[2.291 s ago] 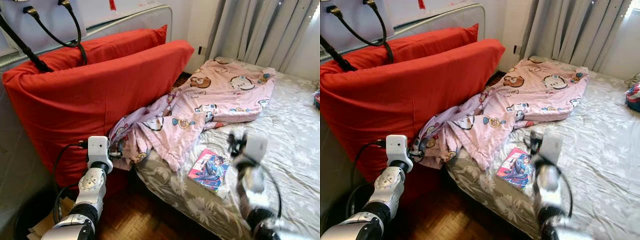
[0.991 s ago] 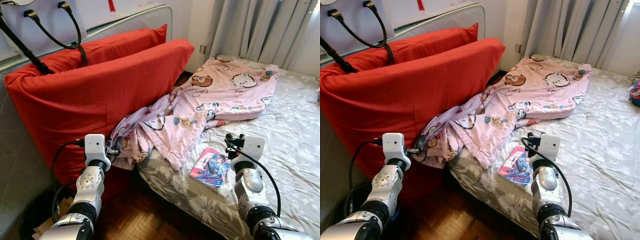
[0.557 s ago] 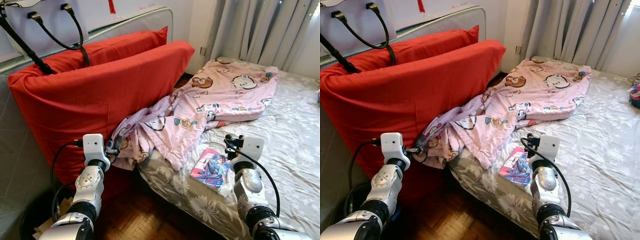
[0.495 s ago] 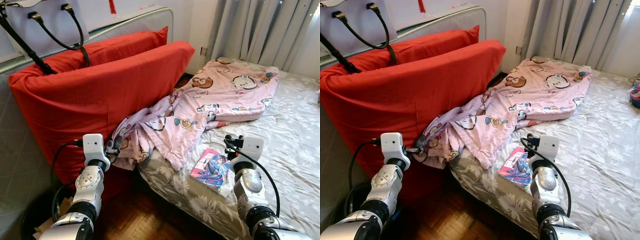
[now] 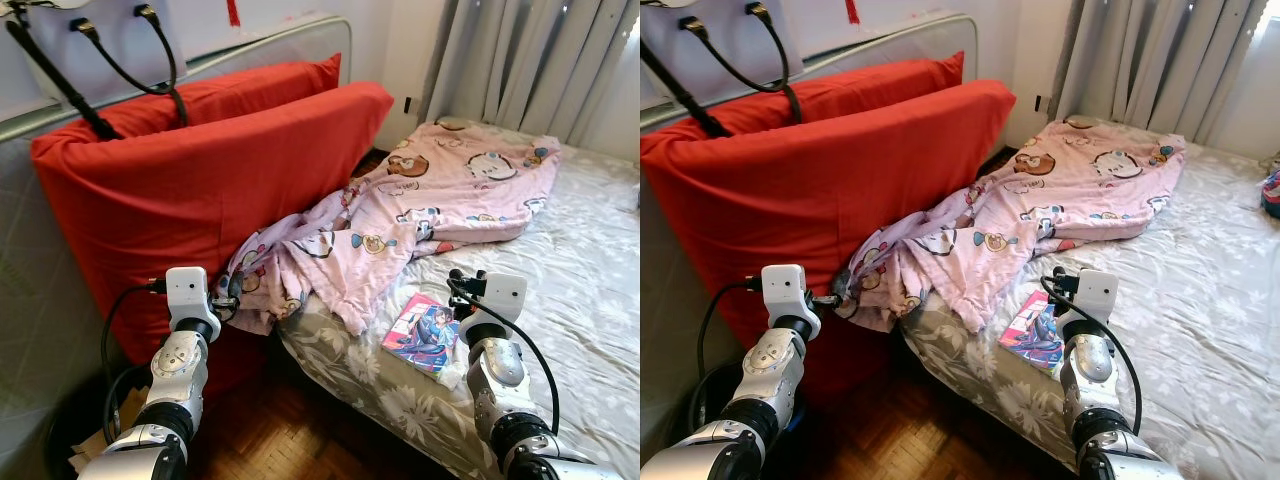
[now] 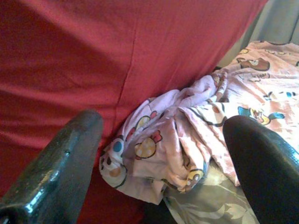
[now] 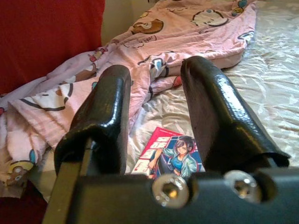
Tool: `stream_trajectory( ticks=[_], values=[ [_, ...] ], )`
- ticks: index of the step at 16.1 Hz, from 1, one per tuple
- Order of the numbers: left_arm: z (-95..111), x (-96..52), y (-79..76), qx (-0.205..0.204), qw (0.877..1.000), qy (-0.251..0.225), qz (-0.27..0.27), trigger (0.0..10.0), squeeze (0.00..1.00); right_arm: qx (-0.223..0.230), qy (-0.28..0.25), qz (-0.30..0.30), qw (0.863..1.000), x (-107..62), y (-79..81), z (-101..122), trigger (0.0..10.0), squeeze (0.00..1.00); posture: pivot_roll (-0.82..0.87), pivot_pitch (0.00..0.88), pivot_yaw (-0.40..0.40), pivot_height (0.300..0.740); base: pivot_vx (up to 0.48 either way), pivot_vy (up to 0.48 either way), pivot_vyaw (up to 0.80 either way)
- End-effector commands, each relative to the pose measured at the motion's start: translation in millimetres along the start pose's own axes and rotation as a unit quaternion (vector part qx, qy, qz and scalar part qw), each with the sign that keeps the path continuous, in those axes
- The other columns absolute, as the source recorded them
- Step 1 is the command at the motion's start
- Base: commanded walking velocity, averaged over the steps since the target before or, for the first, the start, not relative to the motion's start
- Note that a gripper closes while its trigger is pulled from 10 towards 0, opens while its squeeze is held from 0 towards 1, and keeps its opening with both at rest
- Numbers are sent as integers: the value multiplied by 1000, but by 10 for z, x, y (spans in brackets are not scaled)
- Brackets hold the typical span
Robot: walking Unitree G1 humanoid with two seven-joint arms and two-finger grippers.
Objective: Clean up the room
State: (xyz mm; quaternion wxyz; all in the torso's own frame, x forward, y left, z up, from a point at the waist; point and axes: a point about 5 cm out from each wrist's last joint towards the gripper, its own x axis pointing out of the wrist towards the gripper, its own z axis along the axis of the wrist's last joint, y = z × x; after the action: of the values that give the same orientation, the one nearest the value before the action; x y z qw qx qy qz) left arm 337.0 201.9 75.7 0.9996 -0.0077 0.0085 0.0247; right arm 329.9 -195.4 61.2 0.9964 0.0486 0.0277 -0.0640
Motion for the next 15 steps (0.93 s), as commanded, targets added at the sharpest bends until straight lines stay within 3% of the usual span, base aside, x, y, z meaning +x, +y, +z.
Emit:
stream_trajectory(
  ticks=[1,15],
  values=[
    [99,67,-22,1,1000,-11,-4,10000,0,0,-6,0,1000,-8,10,4,10000,0,-10,0,-32,693,0,0,0],
    [92,60,-83,3,1000,-15,-17,10000,0,-10,23,5,1000,-1,54,-52,10000,0,-15,0,-24,673,0,0,0]
  ],
)
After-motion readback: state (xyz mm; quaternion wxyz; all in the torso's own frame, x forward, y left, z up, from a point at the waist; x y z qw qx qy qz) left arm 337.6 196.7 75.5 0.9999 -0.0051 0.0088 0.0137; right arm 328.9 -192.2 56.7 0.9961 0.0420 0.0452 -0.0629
